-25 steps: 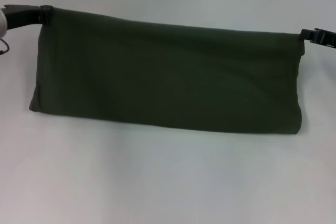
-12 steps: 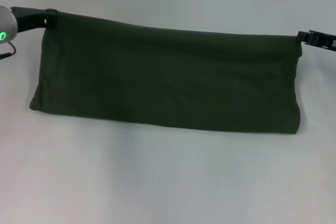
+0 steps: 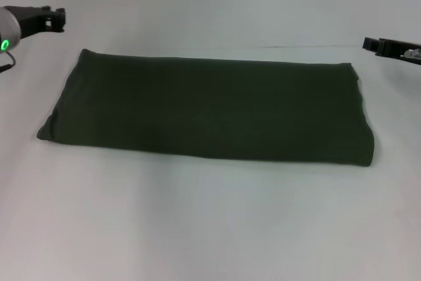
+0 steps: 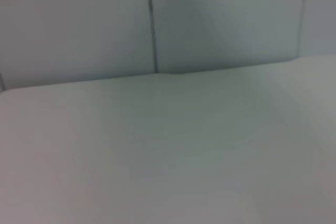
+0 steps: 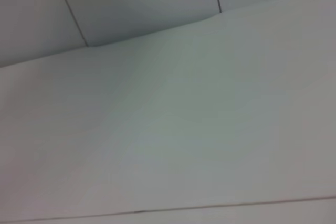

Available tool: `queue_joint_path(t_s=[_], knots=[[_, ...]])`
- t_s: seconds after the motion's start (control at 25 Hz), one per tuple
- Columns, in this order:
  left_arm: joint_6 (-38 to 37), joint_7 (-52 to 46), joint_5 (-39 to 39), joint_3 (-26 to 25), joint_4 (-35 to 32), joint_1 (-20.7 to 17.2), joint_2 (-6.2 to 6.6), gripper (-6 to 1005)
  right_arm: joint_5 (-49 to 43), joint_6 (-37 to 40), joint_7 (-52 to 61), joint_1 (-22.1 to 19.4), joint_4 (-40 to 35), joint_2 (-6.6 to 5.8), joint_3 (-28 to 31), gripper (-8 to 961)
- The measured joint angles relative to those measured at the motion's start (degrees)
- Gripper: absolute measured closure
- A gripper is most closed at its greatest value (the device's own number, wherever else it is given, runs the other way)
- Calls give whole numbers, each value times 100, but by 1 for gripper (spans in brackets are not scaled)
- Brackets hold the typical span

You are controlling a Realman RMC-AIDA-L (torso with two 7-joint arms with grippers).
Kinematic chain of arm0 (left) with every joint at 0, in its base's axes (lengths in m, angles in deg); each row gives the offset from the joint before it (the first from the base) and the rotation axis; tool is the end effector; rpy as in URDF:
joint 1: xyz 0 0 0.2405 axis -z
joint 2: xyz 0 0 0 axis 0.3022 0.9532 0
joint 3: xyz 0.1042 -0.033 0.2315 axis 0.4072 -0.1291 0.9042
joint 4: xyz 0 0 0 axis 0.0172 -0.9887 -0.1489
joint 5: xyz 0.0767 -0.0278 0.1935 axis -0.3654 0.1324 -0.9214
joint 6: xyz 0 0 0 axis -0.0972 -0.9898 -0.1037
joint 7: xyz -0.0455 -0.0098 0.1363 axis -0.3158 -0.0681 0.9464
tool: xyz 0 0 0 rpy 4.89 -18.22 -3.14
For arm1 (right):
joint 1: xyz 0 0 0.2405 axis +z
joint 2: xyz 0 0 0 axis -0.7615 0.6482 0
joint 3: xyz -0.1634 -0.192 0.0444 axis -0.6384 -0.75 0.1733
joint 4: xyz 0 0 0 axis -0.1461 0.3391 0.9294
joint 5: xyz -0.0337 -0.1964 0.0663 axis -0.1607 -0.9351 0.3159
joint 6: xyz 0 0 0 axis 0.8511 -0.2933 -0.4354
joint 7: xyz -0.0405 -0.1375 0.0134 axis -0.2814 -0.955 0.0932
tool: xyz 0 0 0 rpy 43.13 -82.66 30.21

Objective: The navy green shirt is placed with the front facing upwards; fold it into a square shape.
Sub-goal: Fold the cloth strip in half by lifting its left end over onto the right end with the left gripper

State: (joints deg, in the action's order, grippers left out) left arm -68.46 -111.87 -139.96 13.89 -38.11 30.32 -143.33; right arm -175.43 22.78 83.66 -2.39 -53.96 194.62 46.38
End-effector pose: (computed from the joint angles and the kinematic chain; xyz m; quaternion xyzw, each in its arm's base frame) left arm -0.2650 0.4878 0.0684 -0.7609 -0.3608 -0.1061 0.5288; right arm 0.2942 0.4641 0.0426 -0.7394 0.4780 0.1864 0.4360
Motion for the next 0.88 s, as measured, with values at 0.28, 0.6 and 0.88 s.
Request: queue_joint_path(t_s=[0.28,0.6,0.88], knots=[[210,-38,114,-98,-66,-130,-16,613,6,344,72,-18,-99,-77,19,490],[-1961,-510,121,-14,-1220,-784,-203,400,60,2259,610,-487,-584,-224,-20,244],[-3215,-813,166,244,-2609,-1632,-619,262,32,3382,973,-1008,-945,-280,-34,236]])
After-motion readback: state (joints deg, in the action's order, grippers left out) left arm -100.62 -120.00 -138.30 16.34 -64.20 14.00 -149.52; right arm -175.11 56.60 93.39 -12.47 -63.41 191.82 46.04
